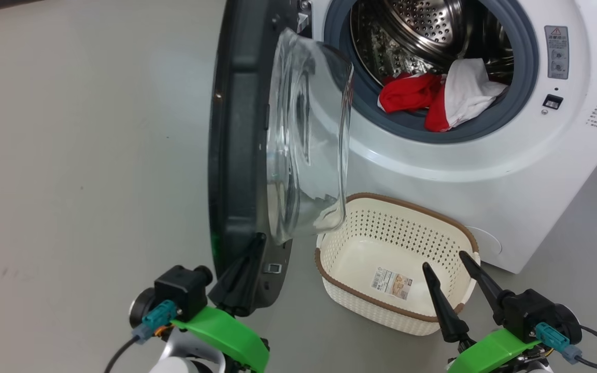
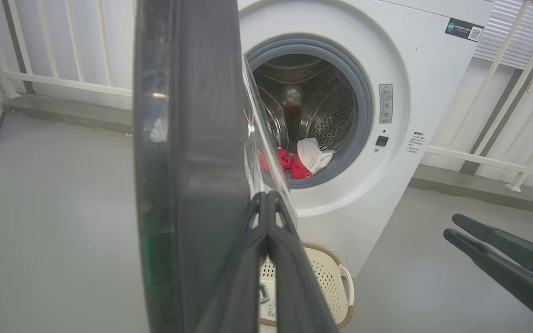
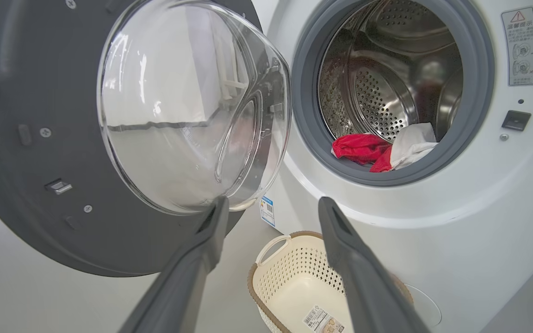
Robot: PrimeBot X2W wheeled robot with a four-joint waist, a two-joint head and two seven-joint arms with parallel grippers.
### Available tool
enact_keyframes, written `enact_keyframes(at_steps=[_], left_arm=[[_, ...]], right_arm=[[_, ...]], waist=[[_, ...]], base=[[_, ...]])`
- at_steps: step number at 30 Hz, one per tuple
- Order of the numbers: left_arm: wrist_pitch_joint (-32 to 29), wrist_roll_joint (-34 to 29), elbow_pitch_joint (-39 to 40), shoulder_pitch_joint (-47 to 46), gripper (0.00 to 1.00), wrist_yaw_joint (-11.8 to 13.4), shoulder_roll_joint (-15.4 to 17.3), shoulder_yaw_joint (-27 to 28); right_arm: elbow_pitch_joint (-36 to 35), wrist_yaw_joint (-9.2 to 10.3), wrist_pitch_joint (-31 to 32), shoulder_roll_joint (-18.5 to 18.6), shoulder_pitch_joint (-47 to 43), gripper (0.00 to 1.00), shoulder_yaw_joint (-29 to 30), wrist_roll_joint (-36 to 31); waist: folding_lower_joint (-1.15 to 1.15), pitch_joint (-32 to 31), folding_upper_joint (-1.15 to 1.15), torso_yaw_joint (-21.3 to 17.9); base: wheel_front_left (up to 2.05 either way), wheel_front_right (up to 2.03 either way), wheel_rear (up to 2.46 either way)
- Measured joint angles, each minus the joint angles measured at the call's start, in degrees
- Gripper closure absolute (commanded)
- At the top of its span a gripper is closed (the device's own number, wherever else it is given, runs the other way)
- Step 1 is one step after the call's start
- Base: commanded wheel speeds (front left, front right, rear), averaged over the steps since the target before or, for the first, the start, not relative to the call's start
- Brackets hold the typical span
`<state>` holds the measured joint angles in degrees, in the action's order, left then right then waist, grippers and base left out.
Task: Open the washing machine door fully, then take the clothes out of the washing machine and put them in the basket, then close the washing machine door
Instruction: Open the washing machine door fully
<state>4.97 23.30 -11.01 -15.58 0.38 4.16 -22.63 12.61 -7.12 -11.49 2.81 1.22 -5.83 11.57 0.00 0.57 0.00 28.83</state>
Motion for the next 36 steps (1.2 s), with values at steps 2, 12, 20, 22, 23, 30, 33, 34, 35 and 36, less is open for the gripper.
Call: enact_keyframes(at_steps=[2,12,20,22,23,30,33,34,35,36], left_arm=[[0.0,0.0,0.0,0.0,1.0,0.6,0.2,0.5],[0.4,1.7,-1.0,-0.4,1.0,3.3,2.9,5.1],[1.2,3.5,-1.7,-0.7,1.0,6.0,4.9,10.2],[1.2,3.8,-1.9,-0.7,1.0,6.2,5.5,11.1],[1.2,3.9,-2.0,-0.8,1.0,6.3,5.7,11.5],[2.7,5.0,-4.2,-1.6,1.0,7.3,6.9,14.1],[3.3,5.8,-5.7,-2.5,1.0,7.8,7.5,15.7],[3.7,6.0,-6.2,-2.7,1.0,7.8,7.8,16.2],[3.7,6.0,-6.2,-2.7,1.0,7.8,7.8,16.2],[4.0,6.3,-7.2,-3.4,1.0,7.8,8.2,17.0]], right_arm=[[0.0,0.0,0.3,0.0,0.0,0.0,-0.2,0.0],[-0.1,0.0,1.0,0.0,1.4,0.0,-0.7,-0.6],[-0.3,0.0,2.1,0.0,1.5,0.0,-0.6,-1.5],[-0.6,0.0,2.6,0.0,1.5,0.0,-0.6,-2.0],[-0.7,0.0,2.8,0.0,1.5,0.0,-0.5,-2.3],[-2.0,0.0,4.2,0.1,2.3,0.0,-0.5,-3.2],[-2.6,0.0,5.1,0.1,2.6,0.0,-0.6,-4.2],[-2.8,0.0,5.3,0.1,2.6,0.0,-0.6,-4.4],[-2.8,0.0,5.3,0.1,2.6,0.0,-0.6,-4.4],[-3.2,0.0,5.7,0.1,2.8,0.0,-0.6,-4.6]], waist=[[0.0,0.4,0.0,0.2],[0.0,2.6,0.0,0.8],[0.0,3.6,0.0,0.9],[0.0,3.9,0.0,0.8],[0.0,4.0,0.0,0.8],[0.0,5.4,0.0,0.8],[0.0,6.1,0.0,0.8],[0.0,6.4,0.0,0.8],[0.0,6.4,0.0,0.8],[0.0,6.9,0.0,0.8]], base=[[0.0,0.0,0.0],[0.0,0.0,0.0],[0.0,0.0,0.0],[0.0,0.0,0.0],[0.0,0.0,0.0],[0.0,0.0,0.0],[0.0,0.0,0.0],[0.0,0.0,0.0],[0.0,0.0,0.0],[0.0,0.0,0.0]])
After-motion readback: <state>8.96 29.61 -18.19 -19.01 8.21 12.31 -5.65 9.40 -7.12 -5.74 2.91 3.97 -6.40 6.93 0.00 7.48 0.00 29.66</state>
